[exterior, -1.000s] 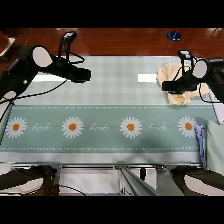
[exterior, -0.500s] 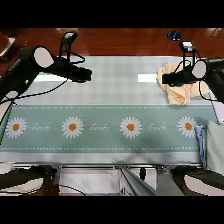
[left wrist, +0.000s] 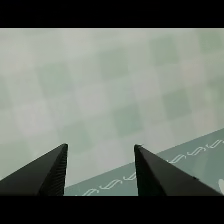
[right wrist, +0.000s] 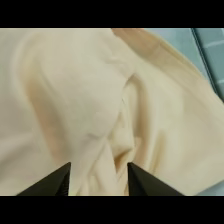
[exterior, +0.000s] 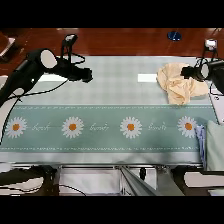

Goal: Fold the shirts.

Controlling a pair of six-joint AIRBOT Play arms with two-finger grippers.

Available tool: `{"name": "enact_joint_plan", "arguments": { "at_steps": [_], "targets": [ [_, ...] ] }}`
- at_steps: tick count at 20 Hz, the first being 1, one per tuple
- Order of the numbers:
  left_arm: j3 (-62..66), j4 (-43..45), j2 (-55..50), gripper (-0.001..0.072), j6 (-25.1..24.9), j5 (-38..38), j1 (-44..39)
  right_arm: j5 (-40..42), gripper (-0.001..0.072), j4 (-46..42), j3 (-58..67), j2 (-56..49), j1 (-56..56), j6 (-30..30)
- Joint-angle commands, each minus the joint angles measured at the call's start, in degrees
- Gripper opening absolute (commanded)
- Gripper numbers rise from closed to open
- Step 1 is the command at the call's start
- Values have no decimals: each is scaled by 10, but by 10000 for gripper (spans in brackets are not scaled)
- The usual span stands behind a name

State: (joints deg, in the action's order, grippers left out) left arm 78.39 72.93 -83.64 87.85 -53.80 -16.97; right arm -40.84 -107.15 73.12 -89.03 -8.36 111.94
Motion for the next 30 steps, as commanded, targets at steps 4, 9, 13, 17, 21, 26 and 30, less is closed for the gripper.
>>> {"name": "enact_joint_plan", "arguments": {
  "at_steps": [4,9,13,17,21,26,30],
  "targets": [
    [0,3,0,509,-35,-93,46,-40,408,221,18,-81,-67,-178],
    [-107,2,91,509,-51,-135,66,-94,24,332,20,-89,-61,-256],
    [-265,-28,282,509,-46,-60,66,-167,17,433,83,-53,-58,-329],
    [-384,-79,503,509,-36,18,66,-170,16,456,176,62,-34,-352],
    [-450,-85,618,508,-36,20,66,-167,16,452,260,190,20,-366],
    [-459,-84,622,508,-37,26,66,-191,16,452,349,285,92,-363],
    [-459,-85,622,508,-36,33,66,-266,16,451,354,314,149,-359]
  ]
}}
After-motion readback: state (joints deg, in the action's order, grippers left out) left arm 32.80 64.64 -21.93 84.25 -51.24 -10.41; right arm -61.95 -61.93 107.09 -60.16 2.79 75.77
